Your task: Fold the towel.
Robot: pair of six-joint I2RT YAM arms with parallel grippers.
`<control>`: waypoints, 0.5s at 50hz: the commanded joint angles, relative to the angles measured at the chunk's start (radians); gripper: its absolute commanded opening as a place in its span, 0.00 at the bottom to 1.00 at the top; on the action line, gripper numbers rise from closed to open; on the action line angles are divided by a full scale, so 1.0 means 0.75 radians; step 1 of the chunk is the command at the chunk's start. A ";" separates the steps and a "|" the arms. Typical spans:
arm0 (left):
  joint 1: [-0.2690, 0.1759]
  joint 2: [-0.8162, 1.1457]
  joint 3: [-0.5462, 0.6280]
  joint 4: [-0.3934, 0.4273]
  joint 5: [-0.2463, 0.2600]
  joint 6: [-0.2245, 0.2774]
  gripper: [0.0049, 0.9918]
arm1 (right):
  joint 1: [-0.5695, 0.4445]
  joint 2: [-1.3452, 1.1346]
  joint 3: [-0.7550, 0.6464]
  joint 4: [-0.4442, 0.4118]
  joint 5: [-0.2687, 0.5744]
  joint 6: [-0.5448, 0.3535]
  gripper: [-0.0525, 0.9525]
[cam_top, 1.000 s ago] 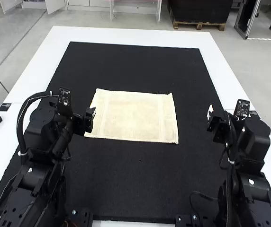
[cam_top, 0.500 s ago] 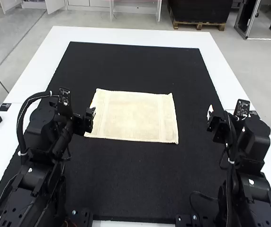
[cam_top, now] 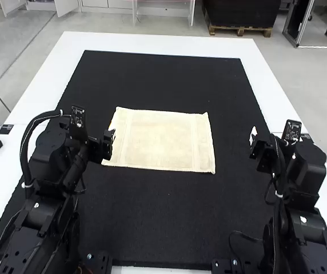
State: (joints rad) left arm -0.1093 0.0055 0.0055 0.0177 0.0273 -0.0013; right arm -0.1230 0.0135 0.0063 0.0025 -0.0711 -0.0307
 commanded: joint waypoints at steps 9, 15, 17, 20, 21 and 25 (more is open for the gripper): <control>0.005 -0.011 -0.005 0.001 0.015 -0.010 0.98 | -0.008 -0.014 -0.008 -0.009 -0.038 -0.055 0.96; 0.005 -0.011 -0.007 0.085 0.015 0.004 0.98 | -0.006 -0.014 -0.006 0.019 -0.054 -0.108 0.96; 0.007 -0.011 -0.007 0.165 0.013 0.020 0.98 | -0.006 -0.014 -0.006 0.058 -0.063 -0.114 0.96; 0.007 -0.011 -0.007 0.230 0.013 0.043 0.98 | -0.006 -0.014 -0.006 0.109 -0.067 -0.164 0.96; 0.007 -0.011 -0.007 0.250 0.013 0.061 0.98 | -0.006 -0.014 -0.006 0.150 -0.069 -0.196 0.96; 0.007 -0.011 -0.007 0.293 0.023 0.090 0.98 | -0.006 -0.014 -0.004 0.330 -0.007 -0.264 0.96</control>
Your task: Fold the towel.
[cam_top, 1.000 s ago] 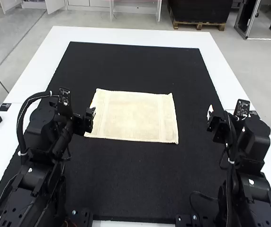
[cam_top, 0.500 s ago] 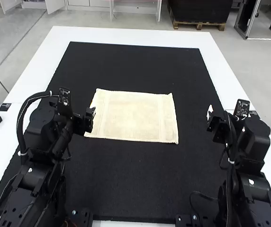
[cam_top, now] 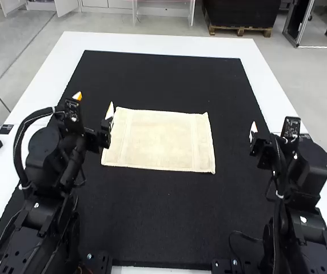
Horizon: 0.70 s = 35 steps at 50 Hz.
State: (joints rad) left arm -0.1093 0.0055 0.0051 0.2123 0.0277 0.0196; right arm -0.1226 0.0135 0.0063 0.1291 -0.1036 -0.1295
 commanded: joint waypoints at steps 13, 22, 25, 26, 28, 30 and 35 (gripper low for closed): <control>0.001 -0.011 -0.007 0.265 0.114 0.189 0.98 | -0.010 -0.016 0.071 0.225 0.144 -0.259 0.96; 0.033 -0.011 -0.007 0.308 0.092 0.205 0.98 | -0.014 -0.012 0.145 0.233 0.201 -0.285 0.96; 0.060 -0.009 -0.003 0.339 0.088 0.203 0.98 | -0.016 0.006 0.194 0.243 0.212 -0.283 0.96; 0.070 -0.007 0.003 0.347 0.088 0.203 0.98 | -0.016 0.019 0.213 0.253 0.224 -0.281 0.96; 0.088 -0.003 0.026 0.355 0.088 0.203 0.98 | -0.019 0.058 0.264 0.266 0.232 -0.267 0.96; 0.105 0.005 0.067 0.357 0.088 0.199 0.98 | -0.019 0.105 0.313 0.278 0.246 -0.257 0.96; 0.127 0.074 0.177 0.345 0.088 0.191 0.98 | -0.021 0.297 0.476 0.298 0.267 -0.189 0.96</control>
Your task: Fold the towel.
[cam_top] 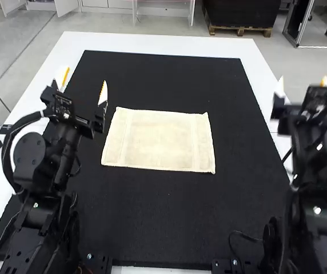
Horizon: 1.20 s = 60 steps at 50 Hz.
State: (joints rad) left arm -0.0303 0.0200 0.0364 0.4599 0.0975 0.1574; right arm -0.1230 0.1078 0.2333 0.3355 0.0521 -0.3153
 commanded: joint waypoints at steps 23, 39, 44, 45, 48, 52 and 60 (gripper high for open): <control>0.020 1.002 0.622 -0.090 -0.150 -0.288 0.98 | 0.017 0.783 0.538 -0.210 0.168 0.267 0.96; 0.000 1.380 0.839 -0.157 -0.222 -0.302 0.98 | 0.111 1.067 0.601 -0.507 0.270 0.218 0.96; -0.025 1.456 0.847 -0.155 -0.292 -0.300 0.98 | 0.144 1.149 0.638 -0.466 0.272 0.154 0.95; -0.029 1.468 0.845 -0.153 -0.302 -0.300 0.98 | 0.160 1.180 0.656 -0.464 0.272 0.154 0.95; -0.039 1.513 0.839 -0.159 -0.330 -0.300 0.98 | 0.197 1.251 0.697 -0.478 0.270 0.154 0.95; -0.017 1.565 0.825 -0.163 -0.330 -0.300 0.97 | 0.270 1.378 0.746 -0.488 0.270 0.157 0.95; 0.079 1.671 0.819 -0.139 -0.296 -0.302 0.97 | 0.340 1.605 0.851 -0.482 0.233 0.197 0.95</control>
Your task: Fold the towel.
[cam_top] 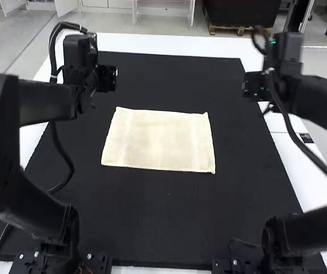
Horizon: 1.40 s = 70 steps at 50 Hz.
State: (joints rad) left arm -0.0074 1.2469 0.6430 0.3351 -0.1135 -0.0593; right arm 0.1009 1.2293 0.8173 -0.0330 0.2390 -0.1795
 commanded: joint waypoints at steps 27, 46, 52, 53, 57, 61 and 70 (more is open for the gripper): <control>-0.101 0.446 0.180 0.210 -0.108 0.114 0.98 | 0.060 0.637 0.399 -0.103 -0.163 0.184 0.95; -0.119 0.673 0.288 0.318 -0.096 0.110 0.97 | 0.088 0.950 0.663 -0.224 -0.180 0.225 0.95; -0.113 0.780 0.382 0.208 -0.096 0.079 0.97 | 0.117 1.018 0.747 -0.285 -0.196 0.223 0.95; -0.113 0.800 0.401 0.195 -0.096 0.077 0.97 | 0.119 1.024 0.761 -0.291 -0.206 0.223 0.95; -0.113 0.853 0.448 0.185 -0.096 0.077 0.97 | 0.125 1.042 0.821 -0.306 -0.272 0.223 0.95; -0.113 0.906 0.501 0.179 -0.096 0.077 0.97 | 0.125 1.077 0.870 -0.306 -0.339 0.223 0.95; -0.113 0.996 0.642 0.109 -0.096 0.055 0.97 | 0.121 1.192 0.988 -0.377 -0.405 0.223 0.95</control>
State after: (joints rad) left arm -0.0917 1.9797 1.0569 0.4252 -0.1768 0.0032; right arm 0.1879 2.0701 1.4979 -0.2829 0.0006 -0.0212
